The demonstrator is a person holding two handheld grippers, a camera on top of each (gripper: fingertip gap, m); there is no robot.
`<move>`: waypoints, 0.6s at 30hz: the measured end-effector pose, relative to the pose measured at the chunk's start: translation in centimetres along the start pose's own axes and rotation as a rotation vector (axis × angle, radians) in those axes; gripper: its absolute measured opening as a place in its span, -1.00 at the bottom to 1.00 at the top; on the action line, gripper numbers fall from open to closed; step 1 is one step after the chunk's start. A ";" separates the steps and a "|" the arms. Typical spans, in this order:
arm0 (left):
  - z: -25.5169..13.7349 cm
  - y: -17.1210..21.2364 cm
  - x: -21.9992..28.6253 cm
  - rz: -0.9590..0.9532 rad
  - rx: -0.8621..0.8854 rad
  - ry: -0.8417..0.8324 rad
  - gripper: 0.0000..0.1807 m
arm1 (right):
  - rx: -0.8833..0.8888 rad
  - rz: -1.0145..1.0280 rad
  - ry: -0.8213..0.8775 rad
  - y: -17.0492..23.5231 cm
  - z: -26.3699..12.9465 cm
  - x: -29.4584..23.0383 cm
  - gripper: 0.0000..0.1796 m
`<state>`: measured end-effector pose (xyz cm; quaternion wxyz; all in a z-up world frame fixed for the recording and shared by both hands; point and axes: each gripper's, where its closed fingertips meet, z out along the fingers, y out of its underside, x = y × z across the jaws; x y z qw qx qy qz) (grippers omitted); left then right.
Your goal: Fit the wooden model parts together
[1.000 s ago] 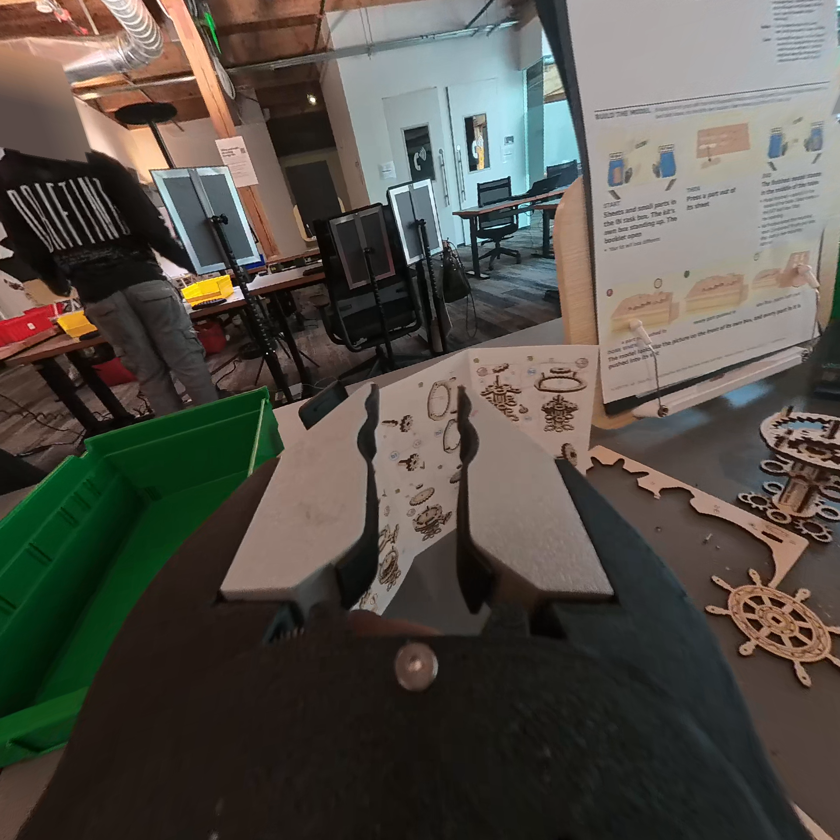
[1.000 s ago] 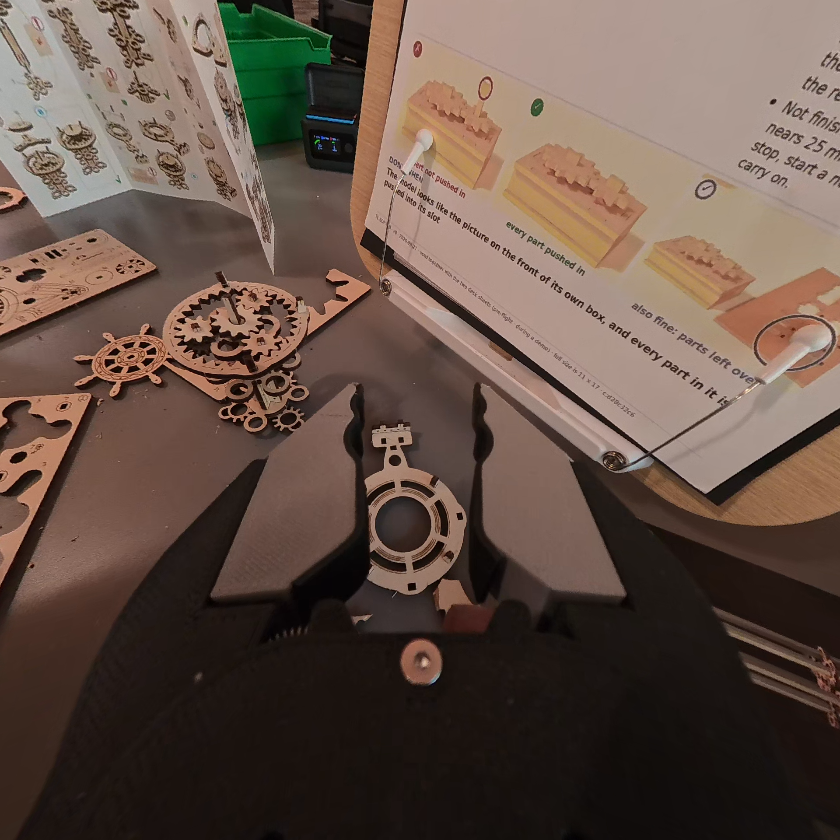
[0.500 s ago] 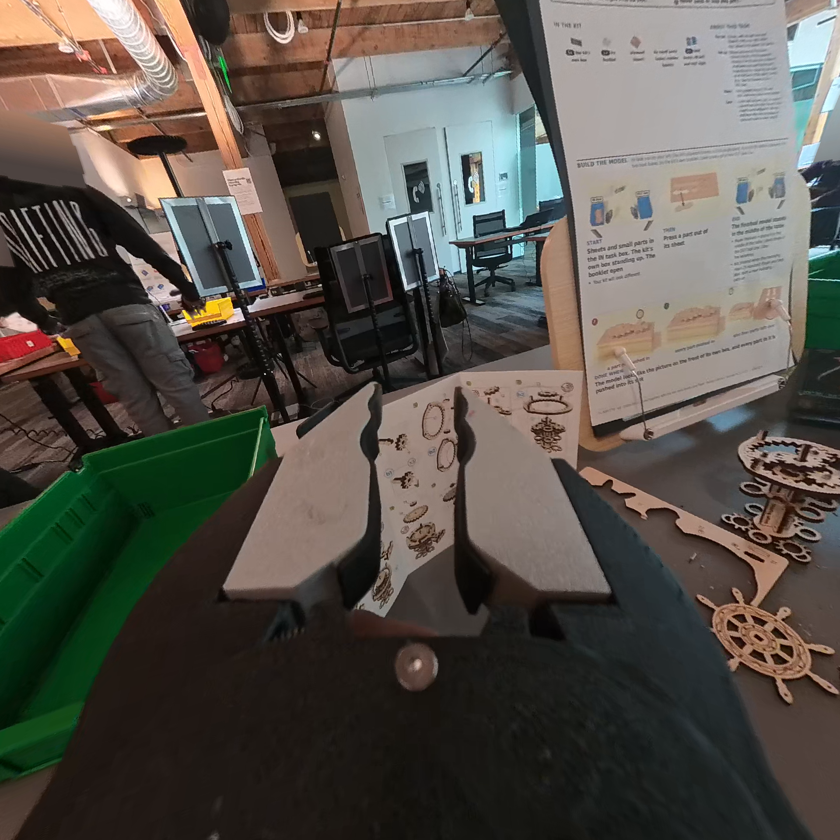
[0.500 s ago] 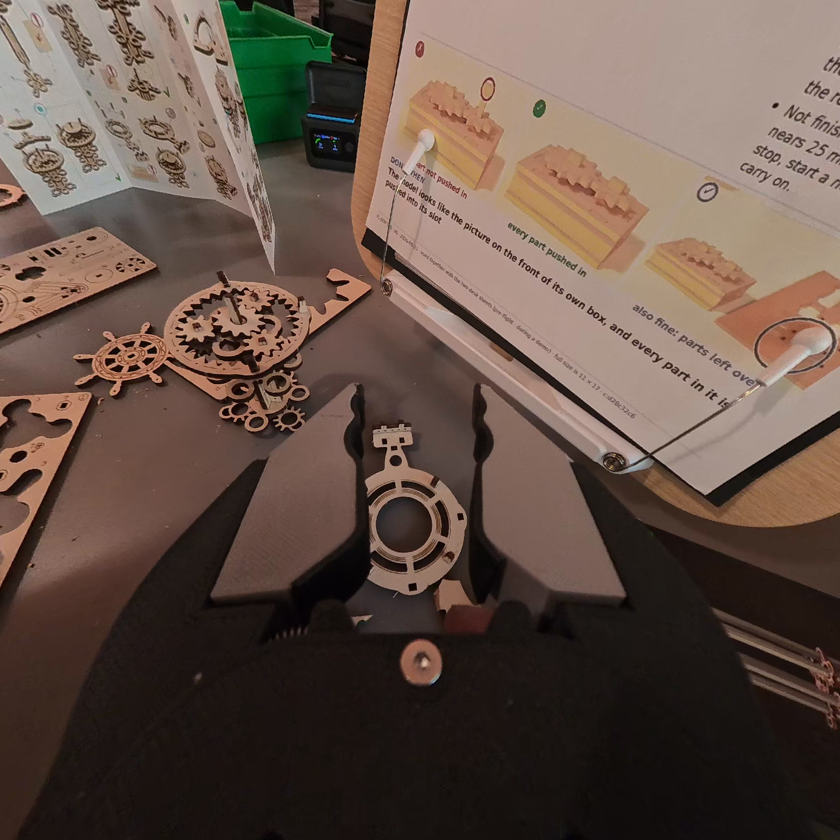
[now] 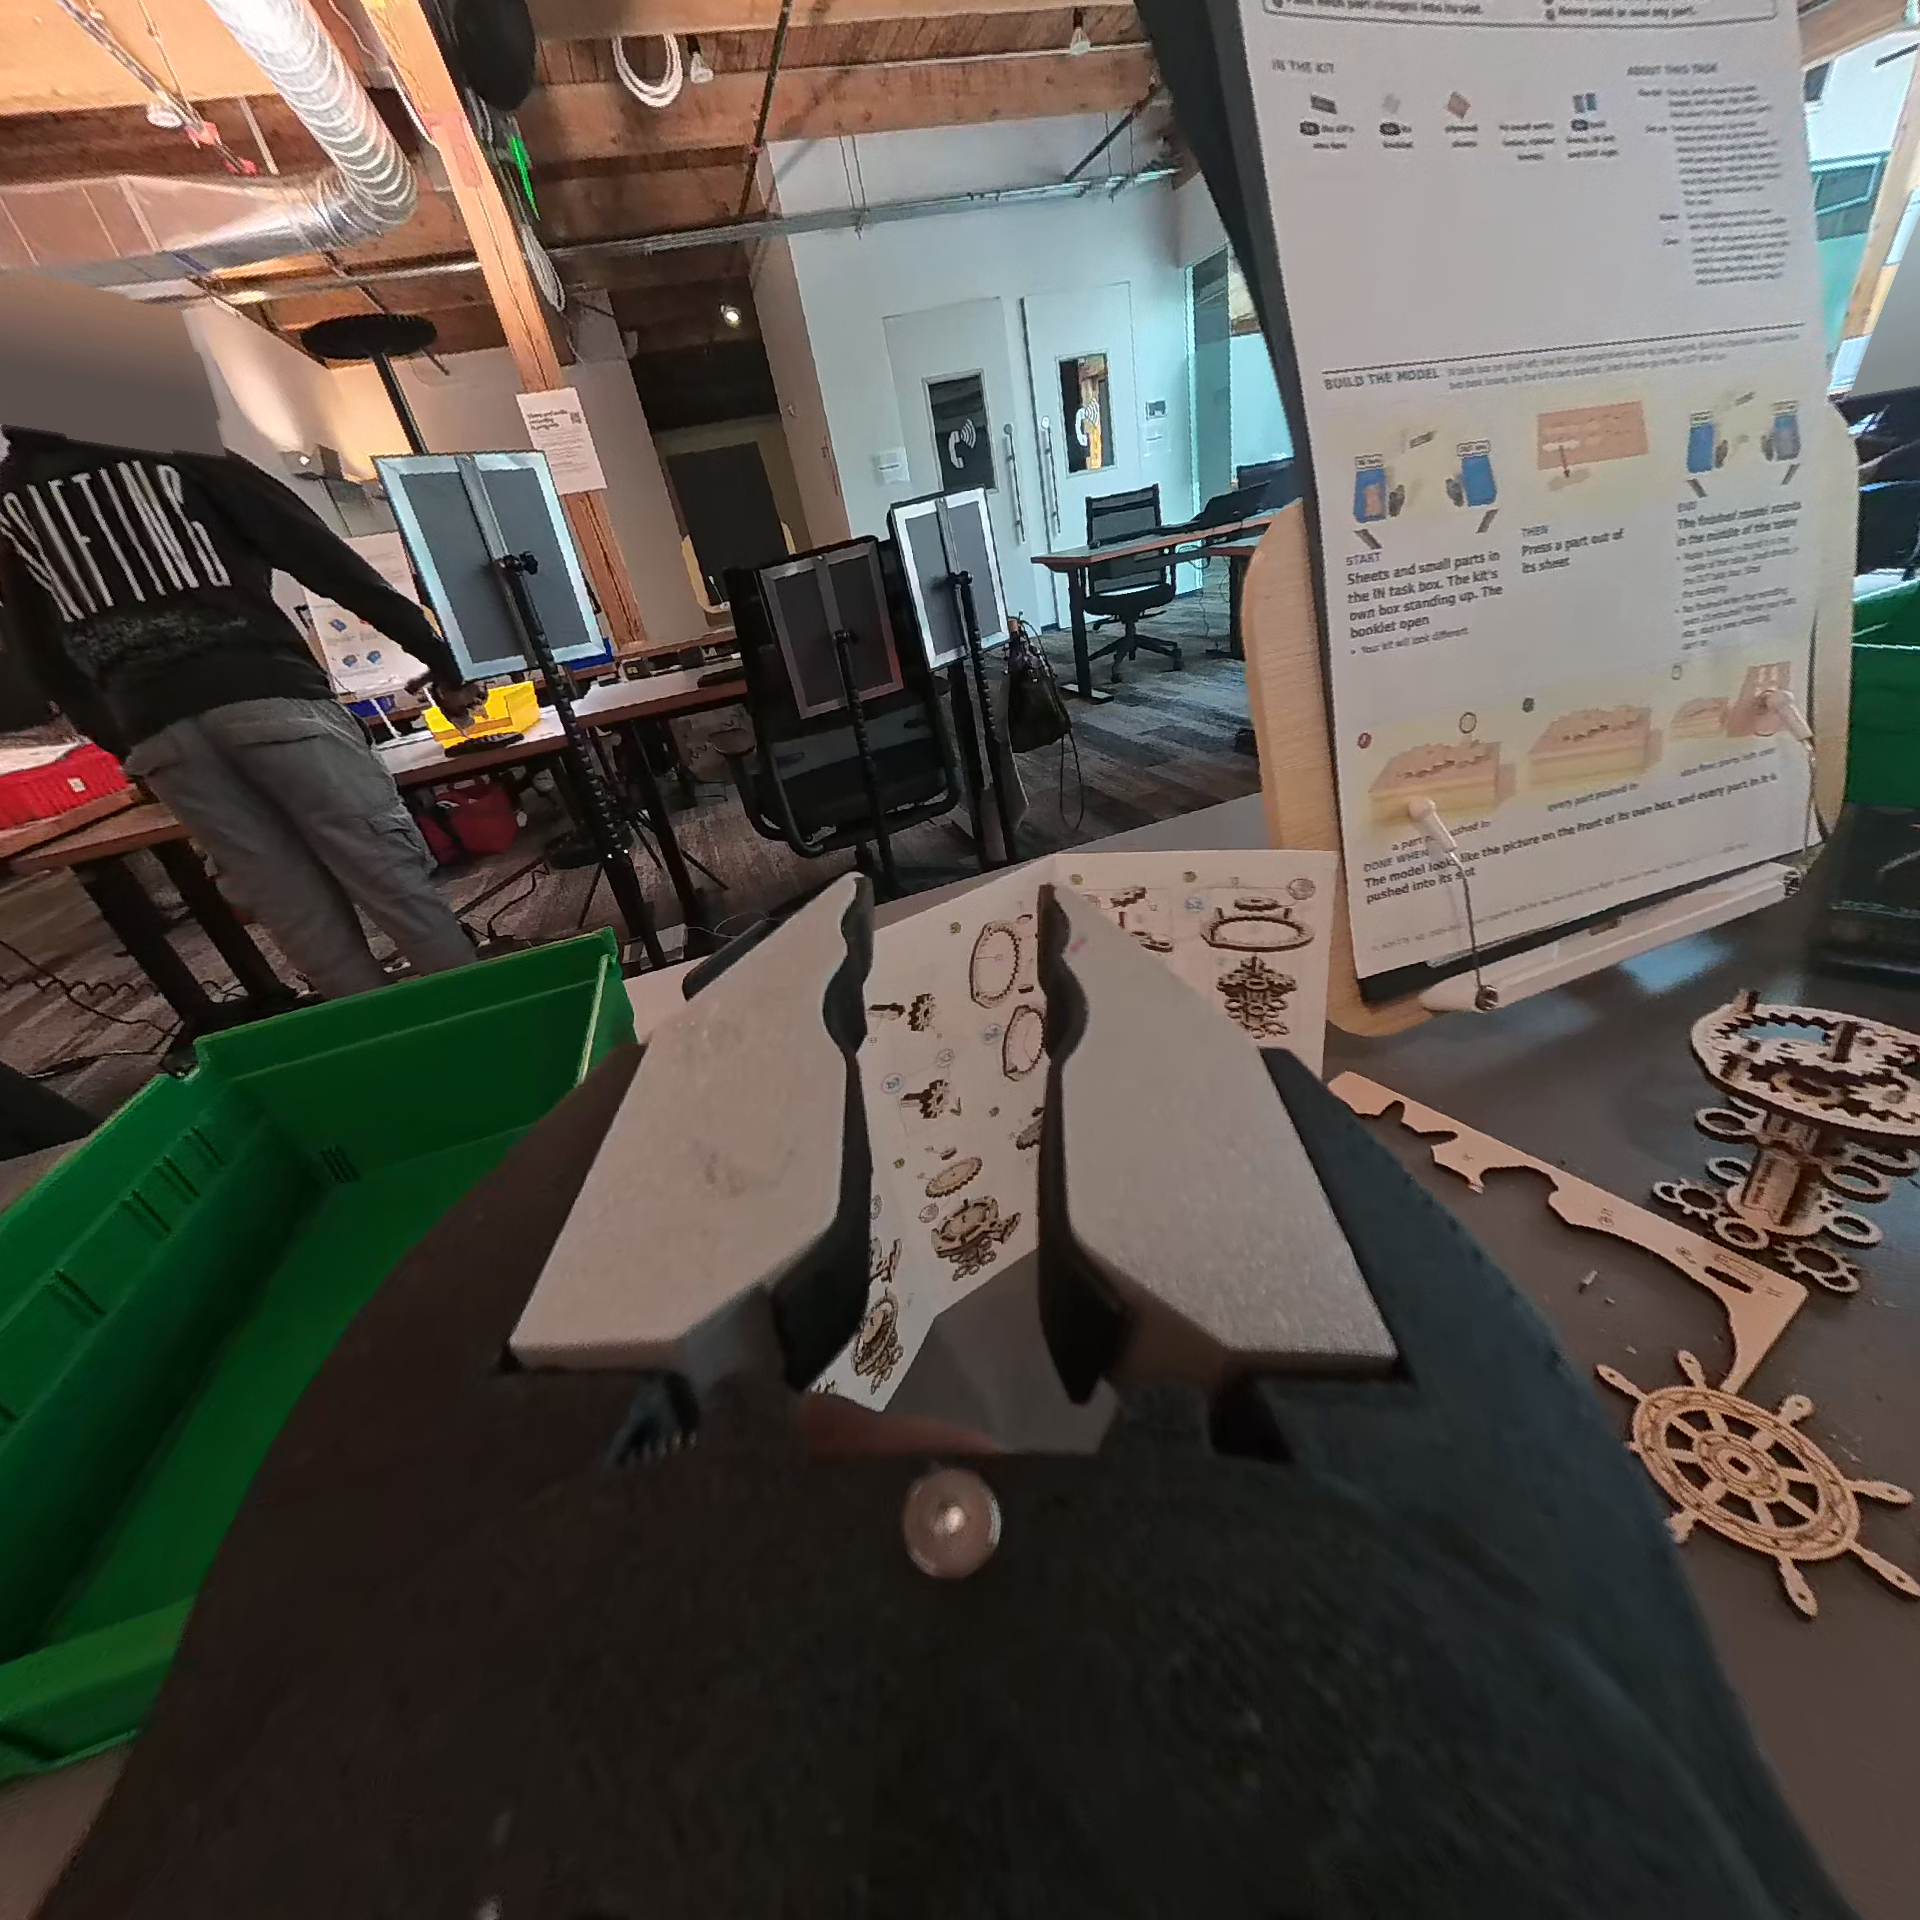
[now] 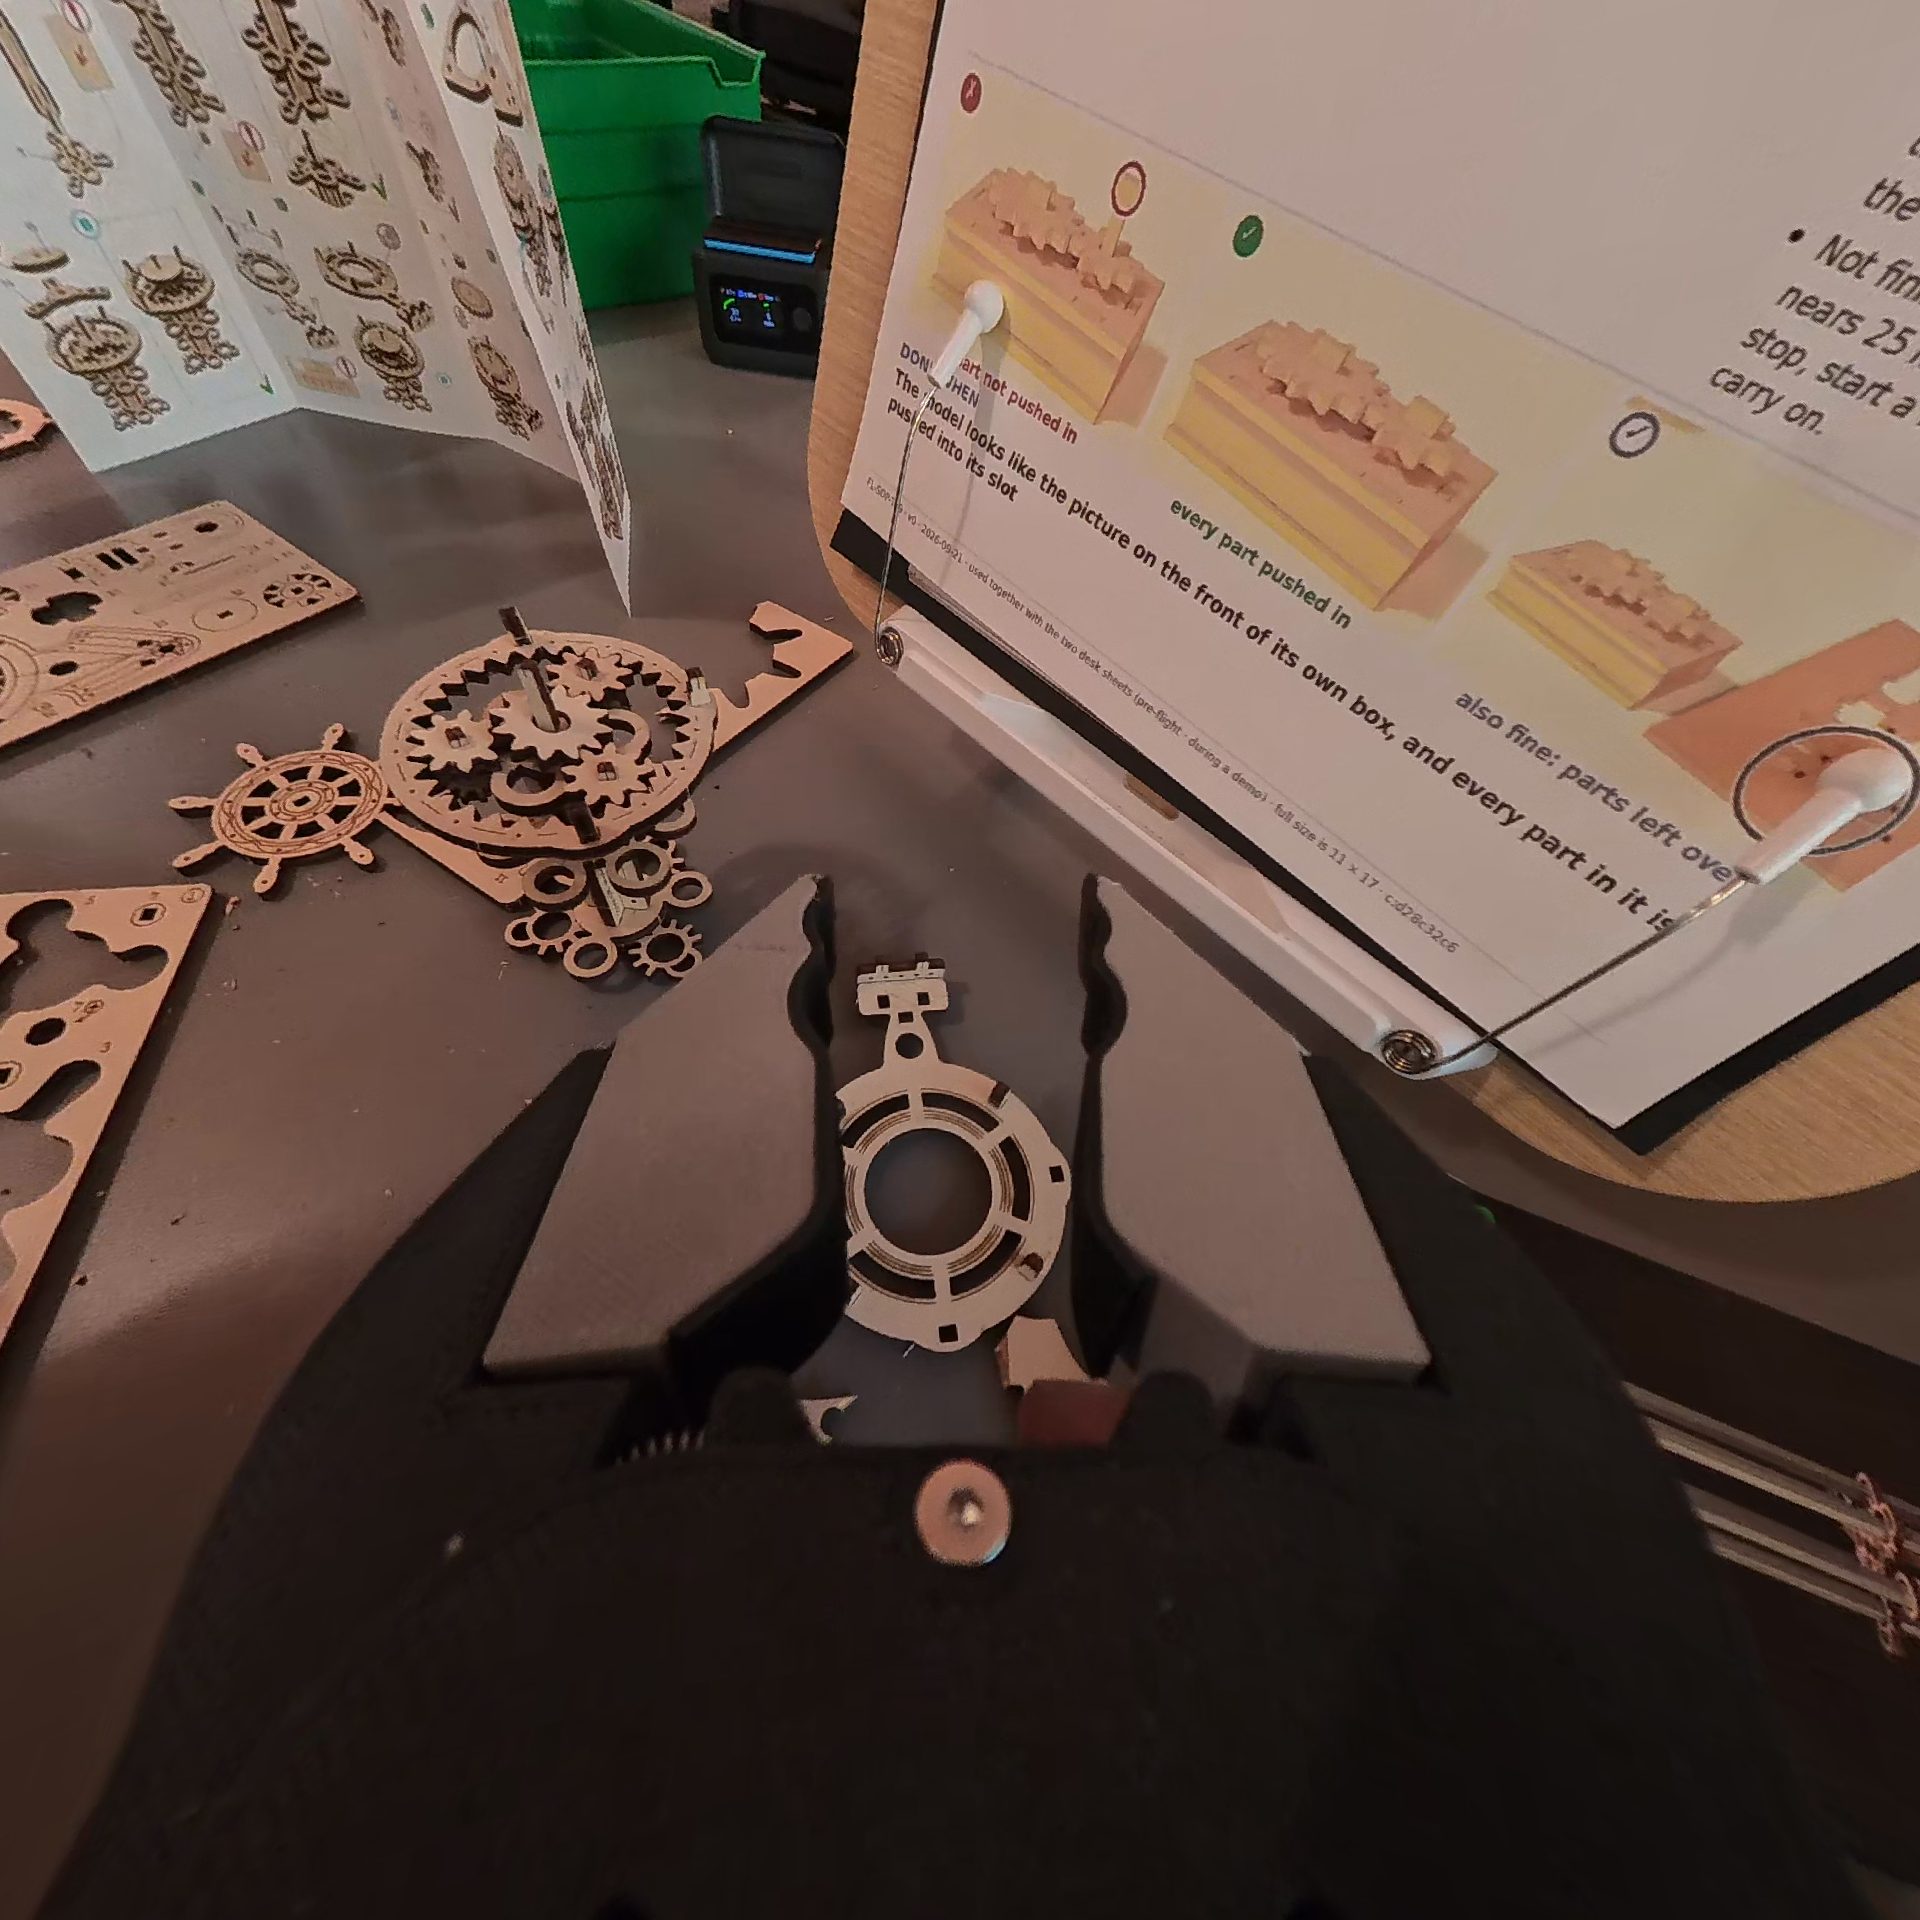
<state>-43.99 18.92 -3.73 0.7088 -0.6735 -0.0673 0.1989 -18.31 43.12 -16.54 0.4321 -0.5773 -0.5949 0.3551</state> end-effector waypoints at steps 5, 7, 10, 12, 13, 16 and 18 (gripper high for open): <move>-0.3 -0.1 -1.1 -0.022 0.003 -0.026 -0.69 | 0.003 -0.006 -0.009 -0.2 0.0 -0.4 -0.51; -0.4 -0.2 -1.3 -0.023 0.008 -0.033 -0.70 | -0.001 -0.008 -0.014 -0.1 0.0 -0.6 -0.51; -0.5 -0.2 -1.5 -0.015 0.005 -0.041 -0.71 | -0.011 -0.010 -0.022 -0.1 0.0 -0.8 -0.51; -0.4 0.1 -1.8 -0.009 -0.008 -0.047 -0.70 | -0.009 -0.005 -0.034 -0.3 -0.2 -1.1 -0.51; -0.4 0.2 -1.8 -0.011 -0.010 -0.047 -0.70 | -0.004 -0.002 -0.045 -0.5 -0.3 -1.4 -0.51; -0.3 0.1 -1.4 -0.031 -0.003 -0.028 -0.70 | 0.013 -0.024 -0.054 -1.2 -0.7 -1.9 -0.52; -0.1 0.2 -1.1 -0.025 -0.011 -0.022 -0.70 | 0.009 -0.042 -0.045 -1.2 -0.8 -1.9 -0.51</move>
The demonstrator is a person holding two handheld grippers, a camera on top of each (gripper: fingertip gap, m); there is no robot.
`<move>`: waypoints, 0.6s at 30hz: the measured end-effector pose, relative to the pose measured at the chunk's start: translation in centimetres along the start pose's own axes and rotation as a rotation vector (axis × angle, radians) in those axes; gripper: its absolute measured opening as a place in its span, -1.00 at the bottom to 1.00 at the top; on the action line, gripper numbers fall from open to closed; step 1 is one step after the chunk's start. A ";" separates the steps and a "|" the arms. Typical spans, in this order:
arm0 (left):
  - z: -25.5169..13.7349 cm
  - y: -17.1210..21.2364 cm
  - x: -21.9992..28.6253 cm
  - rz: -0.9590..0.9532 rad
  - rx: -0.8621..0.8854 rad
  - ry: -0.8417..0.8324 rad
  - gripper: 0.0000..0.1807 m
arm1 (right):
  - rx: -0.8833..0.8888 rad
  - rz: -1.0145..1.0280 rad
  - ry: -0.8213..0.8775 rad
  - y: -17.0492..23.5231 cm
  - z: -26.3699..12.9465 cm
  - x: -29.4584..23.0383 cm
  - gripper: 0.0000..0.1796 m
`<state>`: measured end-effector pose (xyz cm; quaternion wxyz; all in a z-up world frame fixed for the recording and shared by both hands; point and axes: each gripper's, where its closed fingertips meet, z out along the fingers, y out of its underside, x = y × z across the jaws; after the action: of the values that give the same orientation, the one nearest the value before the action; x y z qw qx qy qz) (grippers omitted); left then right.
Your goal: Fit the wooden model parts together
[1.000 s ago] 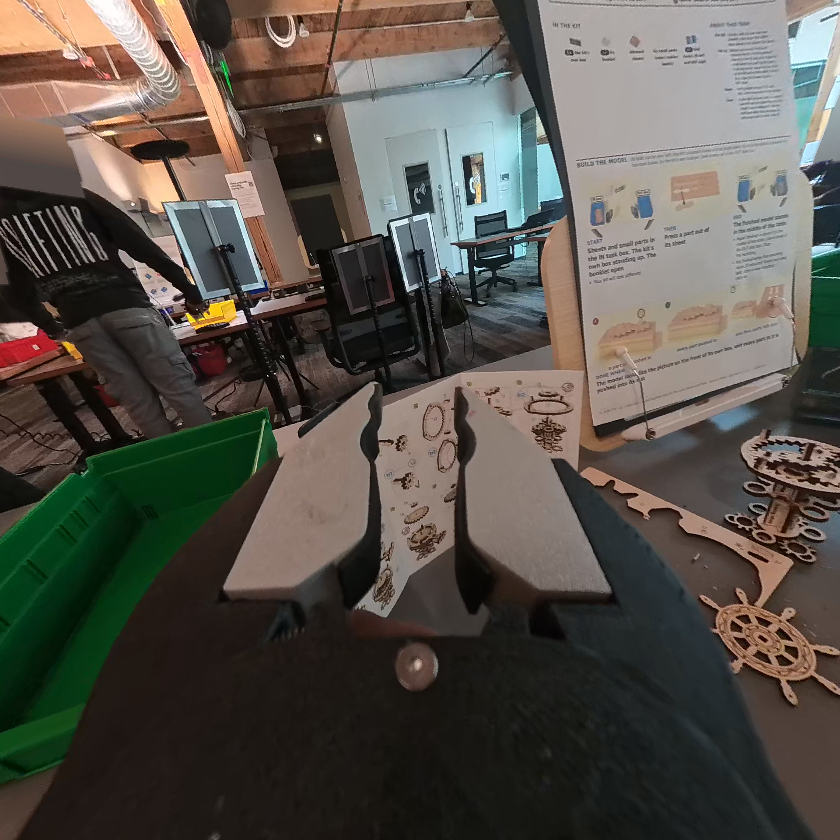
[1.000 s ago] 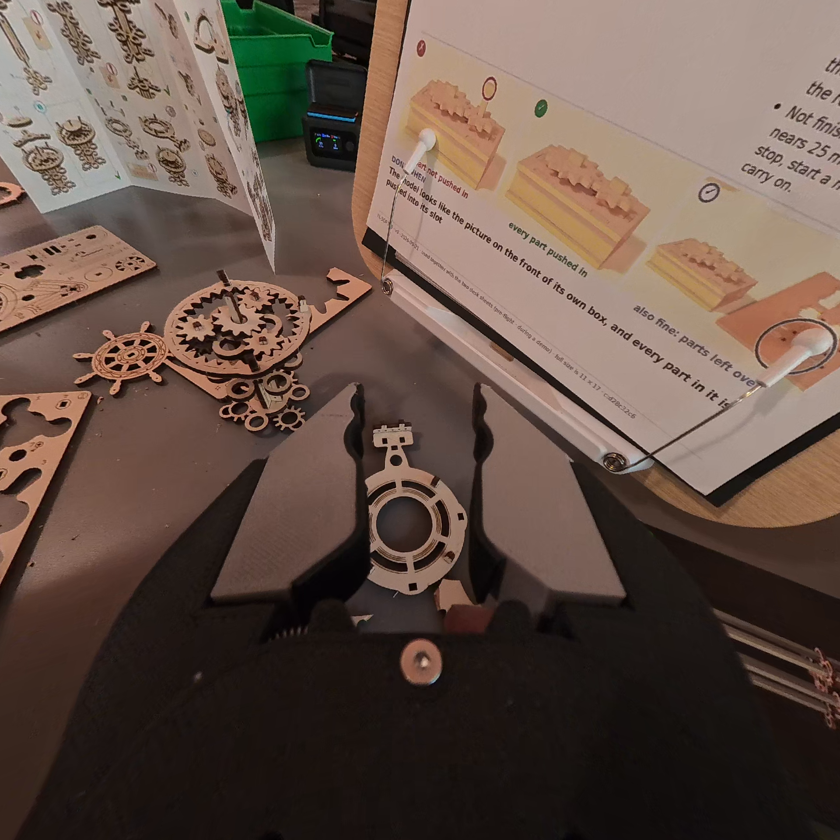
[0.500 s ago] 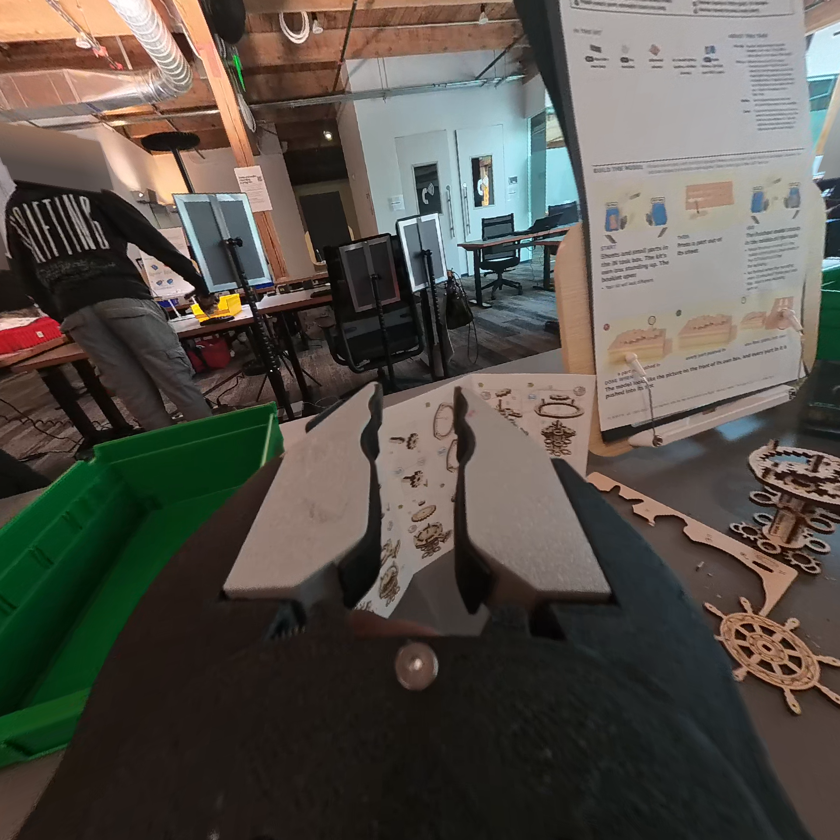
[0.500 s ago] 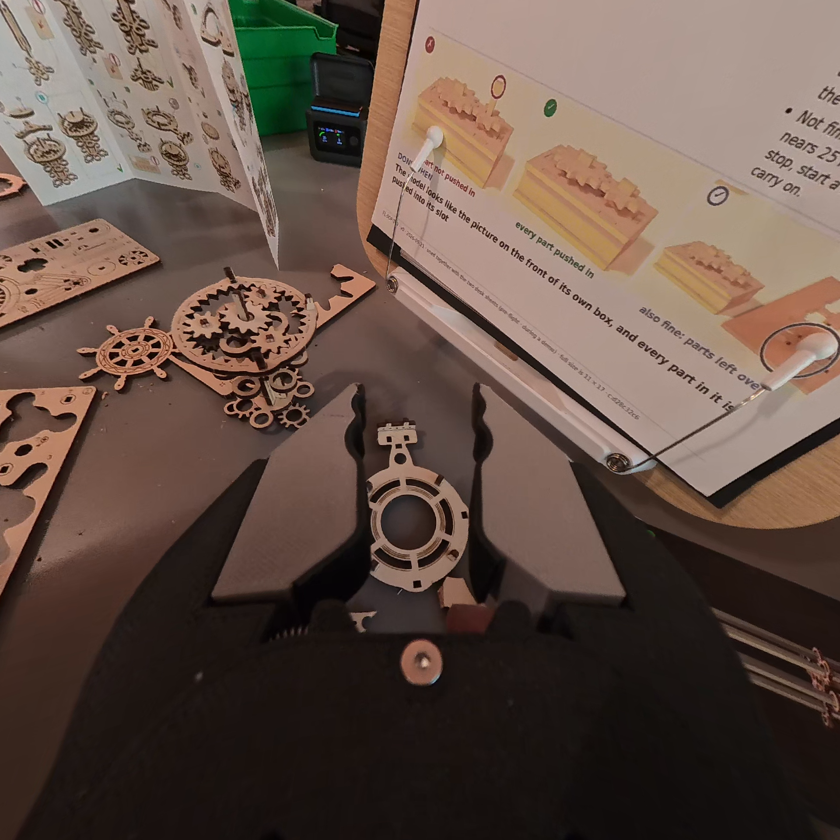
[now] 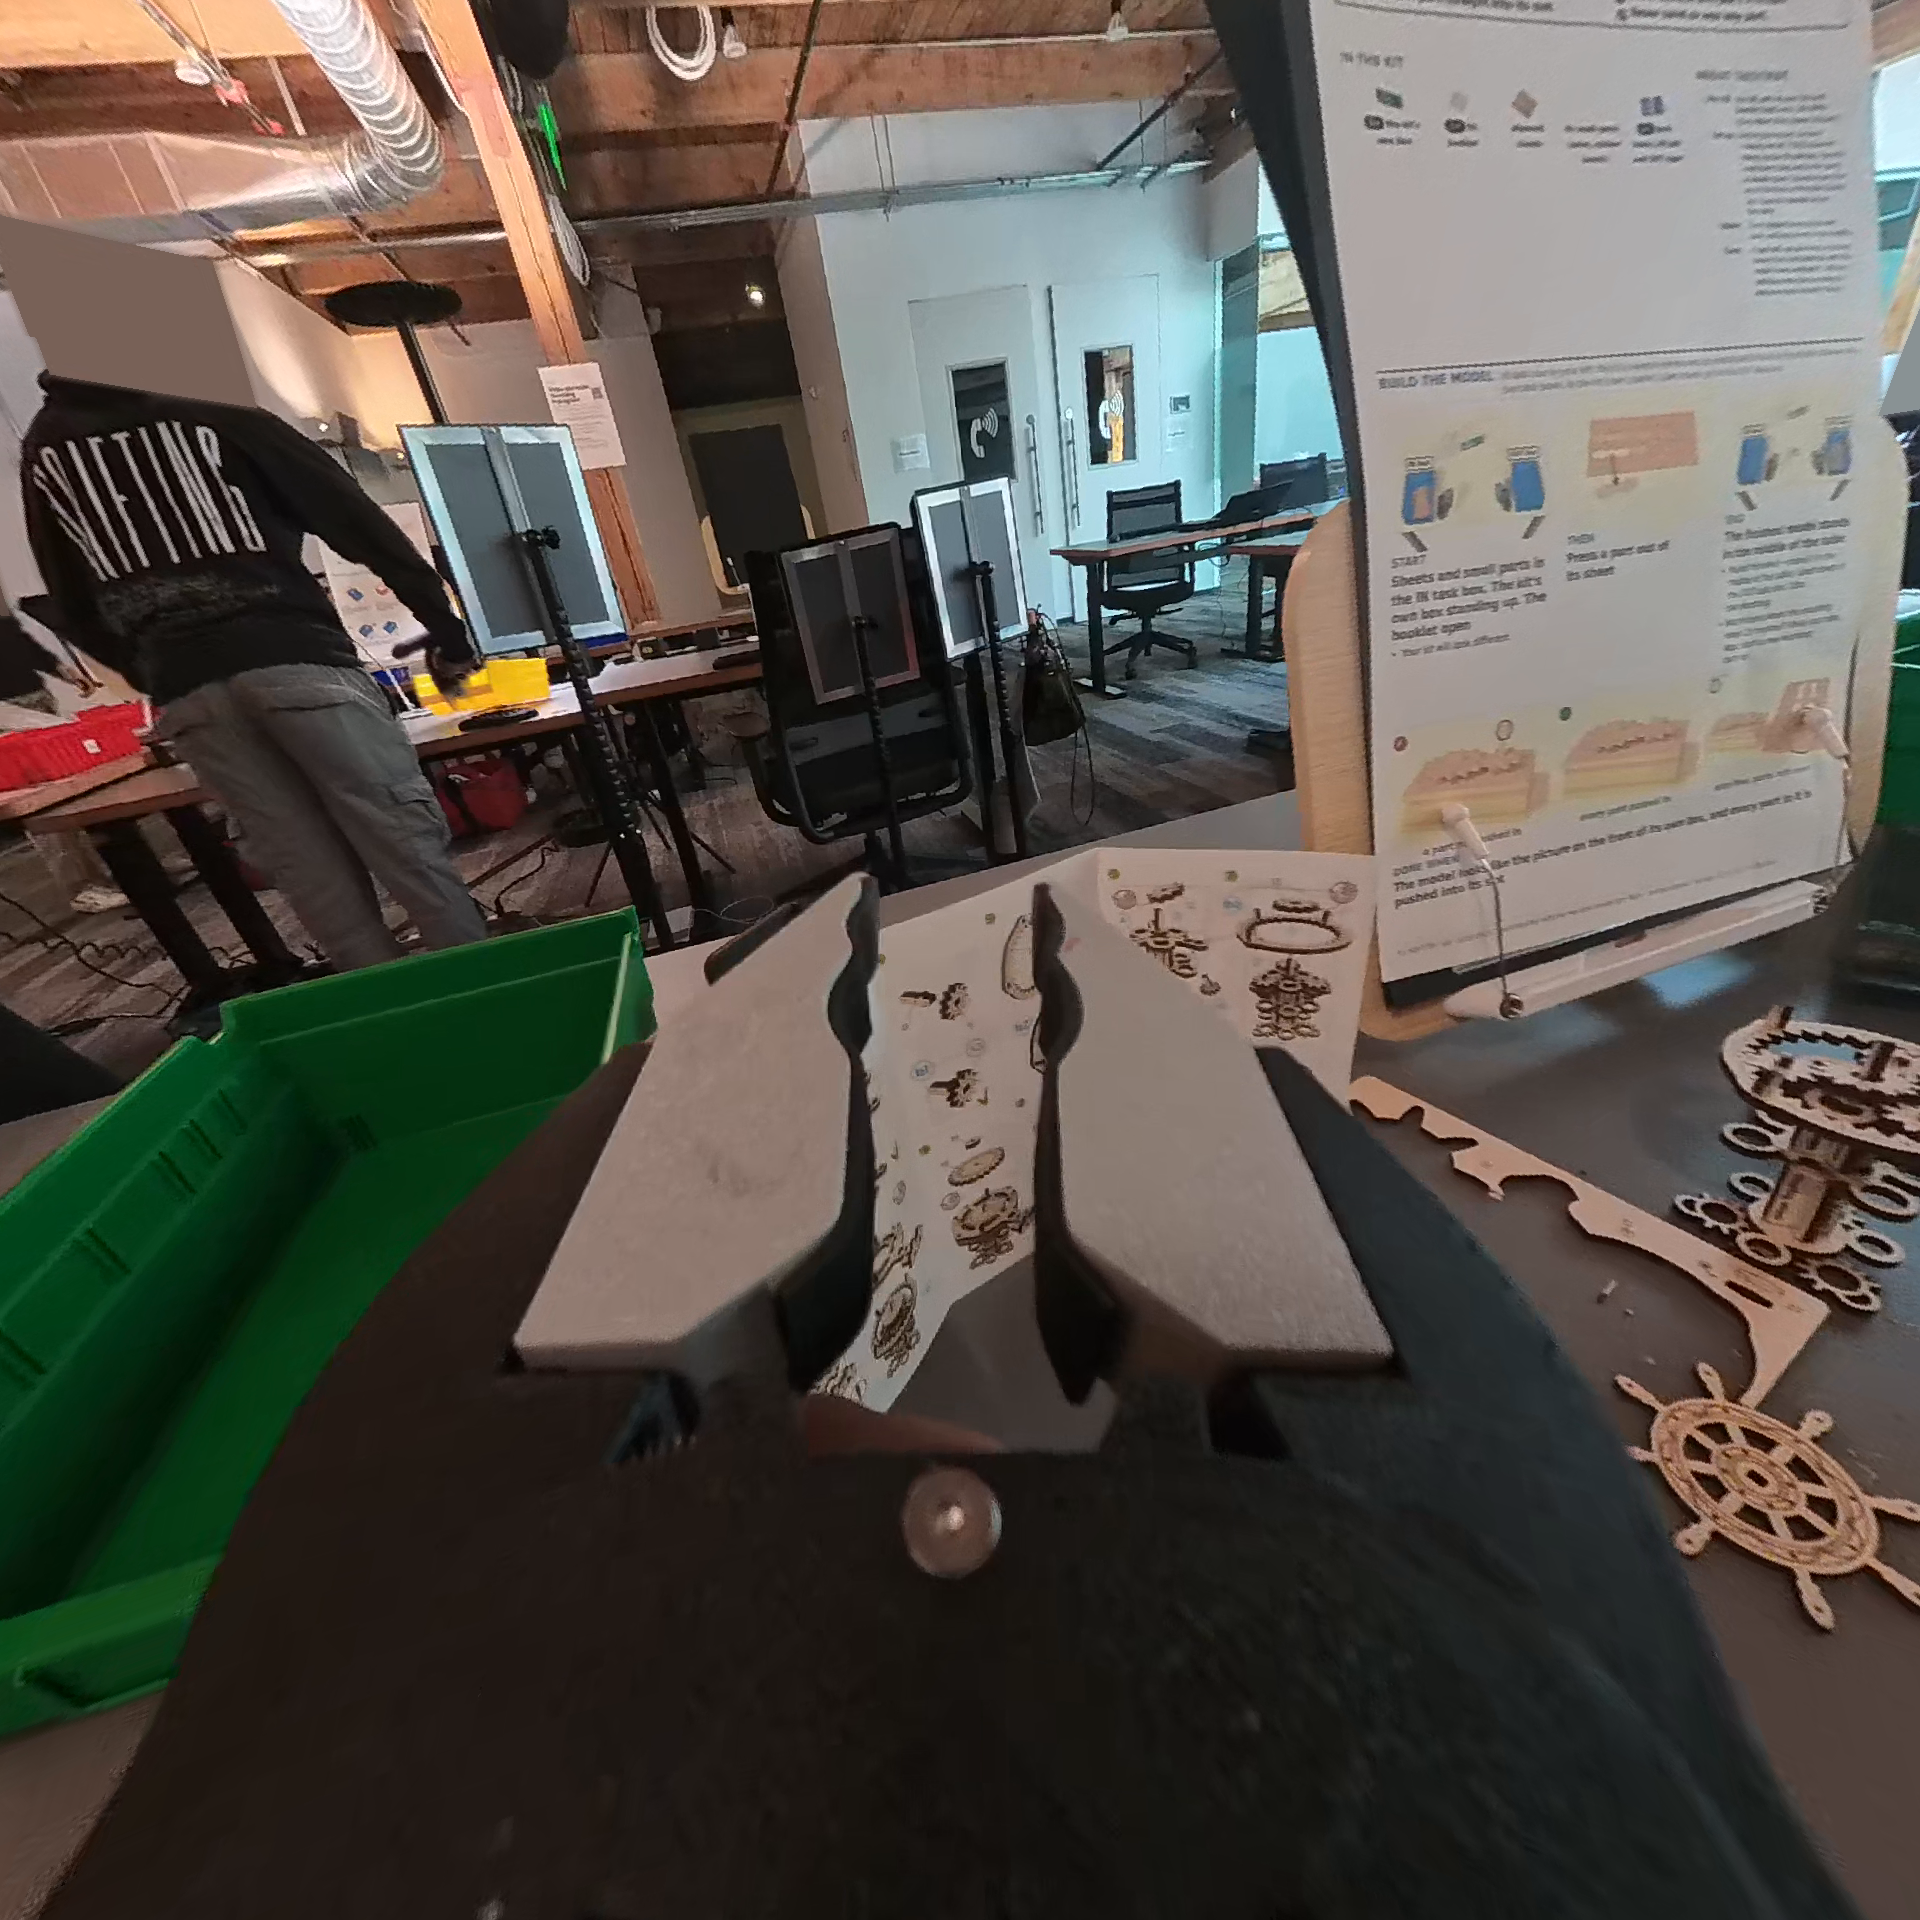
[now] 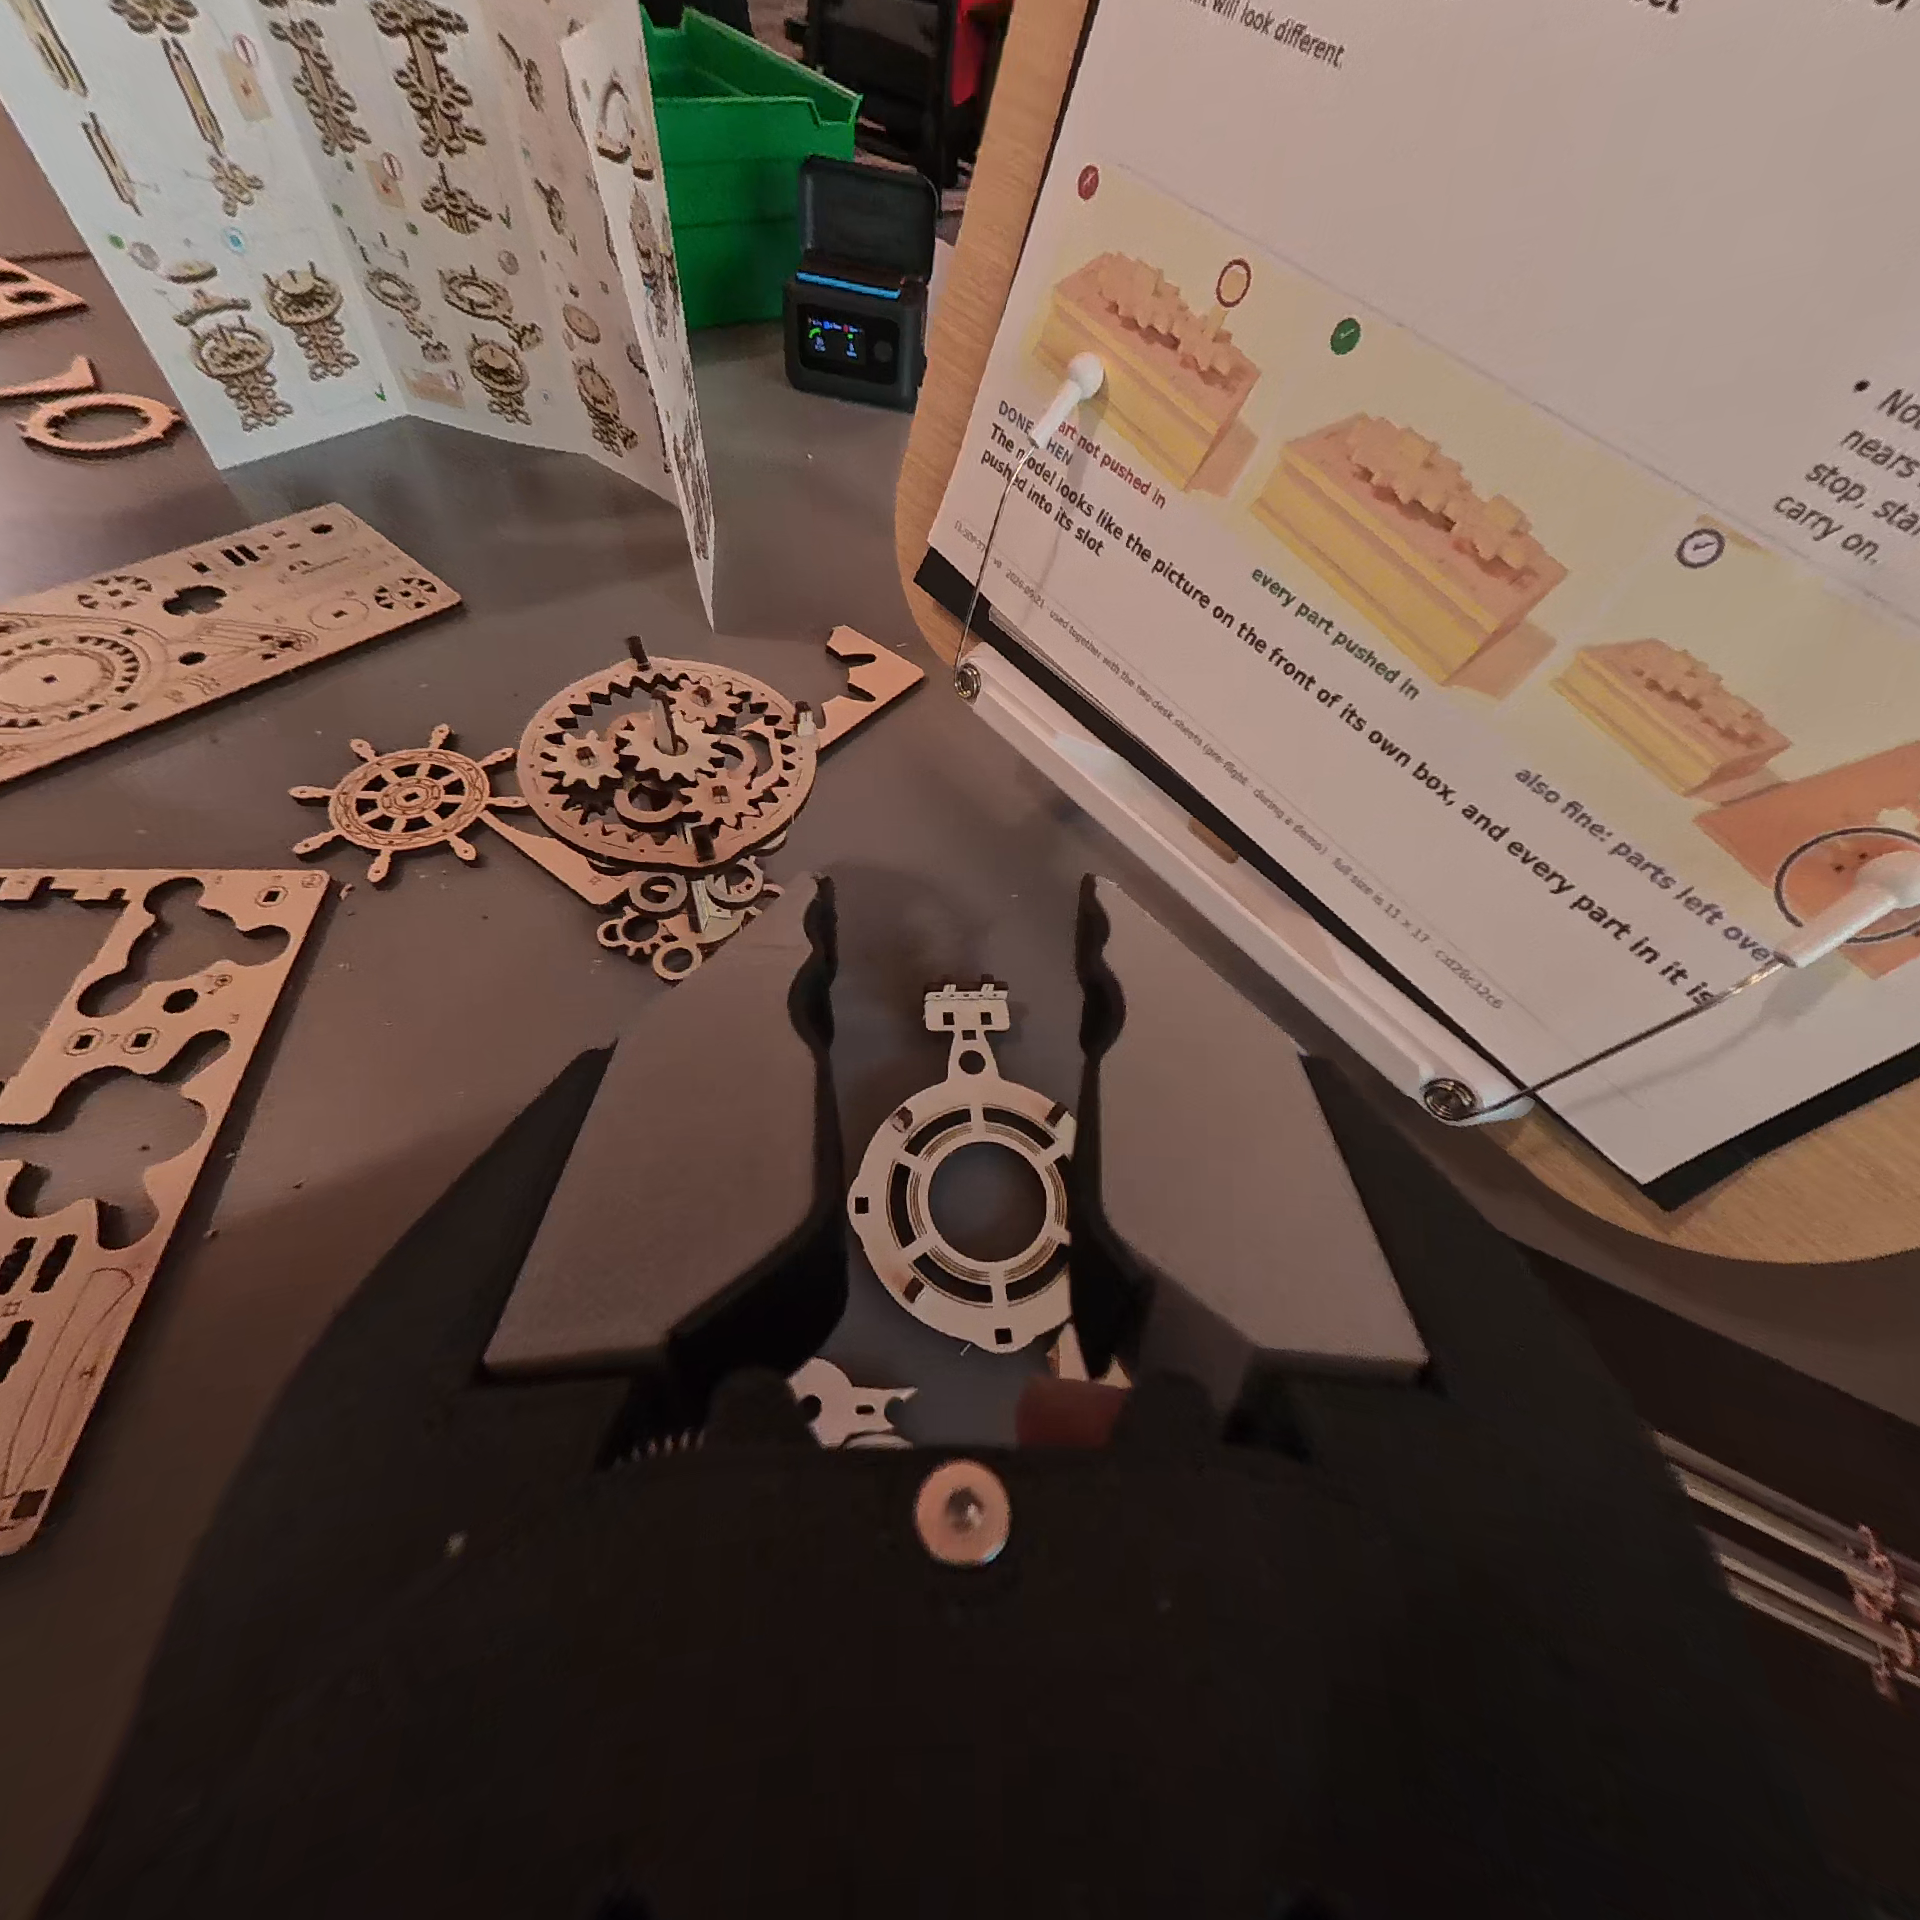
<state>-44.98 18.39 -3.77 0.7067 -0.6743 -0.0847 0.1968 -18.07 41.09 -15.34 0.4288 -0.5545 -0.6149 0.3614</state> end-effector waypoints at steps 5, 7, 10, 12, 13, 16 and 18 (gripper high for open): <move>-0.2 -0.8 1.6 -0.010 0.044 0.075 -0.68 | 0.014 0.002 -0.003 -0.4 -0.2 -0.3 -0.51; -0.6 -1.7 2.6 -0.018 0.091 0.125 -0.68 | 0.016 0.001 0.005 -0.5 -0.1 -0.2 -0.51; -0.9 -2.3 4.0 -0.030 0.119 0.178 -0.69 | 0.013 0.002 0.024 -0.3 0.1 0.1 -0.51; -0.9 -2.3 4.6 -0.027 0.117 0.195 -0.69 | 0.010 0.006 0.042 -0.1 0.2 0.5 -0.51; -1.0 -2.3 4.8 -0.021 0.118 0.198 -0.69 | 0.008 0.011 0.051 0.0 0.3 0.8 -0.51; -1.2 -2.6 4.9 -0.007 0.130 0.194 -0.69 | 0.003 0.045 0.065 0.4 0.7 1.3 -0.51; -1.3 -2.7 4.9 -0.024 0.131 0.205 -0.69 | 0.005 0.063 0.062 0.4 0.9 1.3 -0.51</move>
<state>-39.57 19.11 -1.88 0.7567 -0.6420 -0.0072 0.1235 -18.74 42.45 -15.91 0.4374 -0.5835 -0.5826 0.3587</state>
